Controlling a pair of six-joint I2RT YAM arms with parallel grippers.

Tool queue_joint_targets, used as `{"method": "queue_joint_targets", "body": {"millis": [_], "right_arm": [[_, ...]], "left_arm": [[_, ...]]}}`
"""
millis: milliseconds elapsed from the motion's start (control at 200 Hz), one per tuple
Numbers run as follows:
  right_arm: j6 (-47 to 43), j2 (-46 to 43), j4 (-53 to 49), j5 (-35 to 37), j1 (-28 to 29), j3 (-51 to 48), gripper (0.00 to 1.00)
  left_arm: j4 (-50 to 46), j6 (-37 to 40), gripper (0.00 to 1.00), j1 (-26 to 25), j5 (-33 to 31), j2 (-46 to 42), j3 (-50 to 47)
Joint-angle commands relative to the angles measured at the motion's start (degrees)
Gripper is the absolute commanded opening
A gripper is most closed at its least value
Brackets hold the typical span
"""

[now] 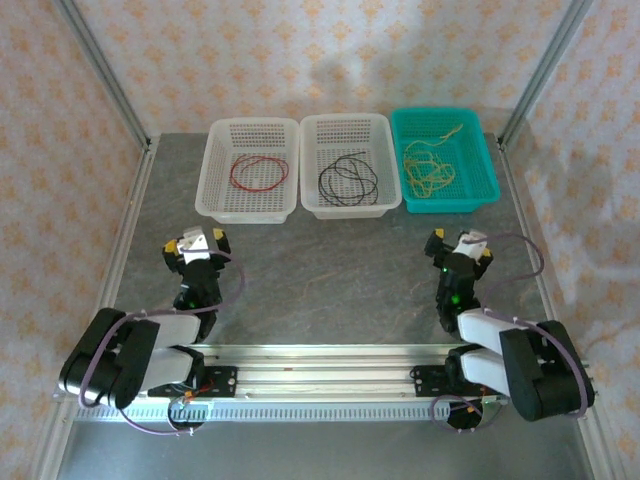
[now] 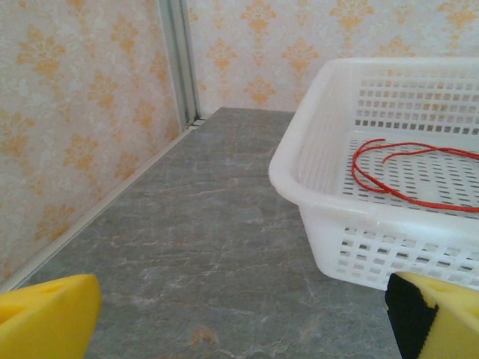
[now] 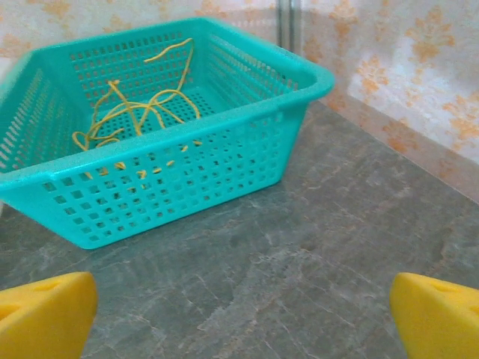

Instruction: Untangle the cables

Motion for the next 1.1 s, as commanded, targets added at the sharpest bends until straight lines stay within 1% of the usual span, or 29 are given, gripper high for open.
{"method": "queue_joint_targets", "body": {"millis": [0, 70, 145, 255, 265, 401, 501, 566, 611, 656, 691, 721, 796, 856, 926, 1096], "right_arm": [[-2.0, 2.9, 10.2, -2.8, -1.0, 1.2, 1.00], [-2.2, 4.5, 12.8, -4.9, -1.9, 1.2, 1.00], [-2.0, 6.2, 15.0, -6.8, -2.7, 1.5, 1.00], [-3.2, 8.9, 15.9, -7.4, -3.4, 3.0, 1.00], [-3.3, 9.3, 16.3, -7.6, -3.4, 3.0, 1.00], [-3.5, 14.9, 21.8, -8.6, -4.3, 3.0, 1.00], [-3.9, 18.3, 23.6, -9.5, -4.4, 3.5, 1.00], [-4.1, 20.0, 24.8, -9.8, -4.4, 3.9, 1.00], [-3.7, 19.4, 21.7, -10.6, -4.9, 4.7, 1.00], [-3.6, 19.8, 22.0, -11.9, -5.4, 5.1, 1.00], [-3.2, 19.7, 20.6, -12.5, -5.9, 5.6, 1.00], [-3.1, 19.7, 20.1, -13.9, -6.5, 5.9, 1.00], [-2.6, 19.8, 19.0, -16.1, -7.5, 6.5, 1.00], [-2.7, 19.8, 19.1, -16.4, -7.6, 6.4, 1.00], [-2.7, 19.7, 19.2, -16.4, -7.6, 6.4, 1.00], [-2.8, 19.7, 19.2, -16.5, -7.6, 6.4, 1.00]], "left_arm": [[12.4, 1.2, 1.00, 1.7, 5.6, 3.6, 0.8], [13.5, 1.8, 1.00, 2.4, 6.0, 5.4, 1.6], [15.7, 1.5, 0.99, 4.1, 8.4, 7.1, 1.5], [15.8, -1.0, 1.00, 6.8, 11.0, 9.0, 1.7], [17.2, -1.1, 0.99, 7.0, 11.2, 9.3, 1.6], [21.4, -1.5, 1.00, 7.9, 12.7, 13.4, 1.5], [24.9, -1.6, 1.00, 8.4, 13.2, 16.6, 1.5], [20.3, -2.2, 1.00, 8.7, 13.9, 15.3, 2.8], [18.2, -2.3, 1.00, 9.2, 15.2, 15.5, 4.0], [16.6, -2.3, 1.00, 9.6, 15.7, 16.0, 5.6], [11.9, -3.5, 1.00, 10.5, 16.9, 15.3, 6.8], [10.2, -4.3, 1.00, 11.5, 18.4, 14.9, 7.1], [13.3, -4.0, 1.00, 11.8, 19.1, 15.7, 6.4], [11.4, -4.3, 1.00, 11.7, 19.2, 15.1, 6.8], [13.0, -4.0, 1.00, 11.8, 19.0, 15.5, 6.4], [12.2, -4.0, 1.00, 11.7, 18.9, 15.4, 6.6]]}}
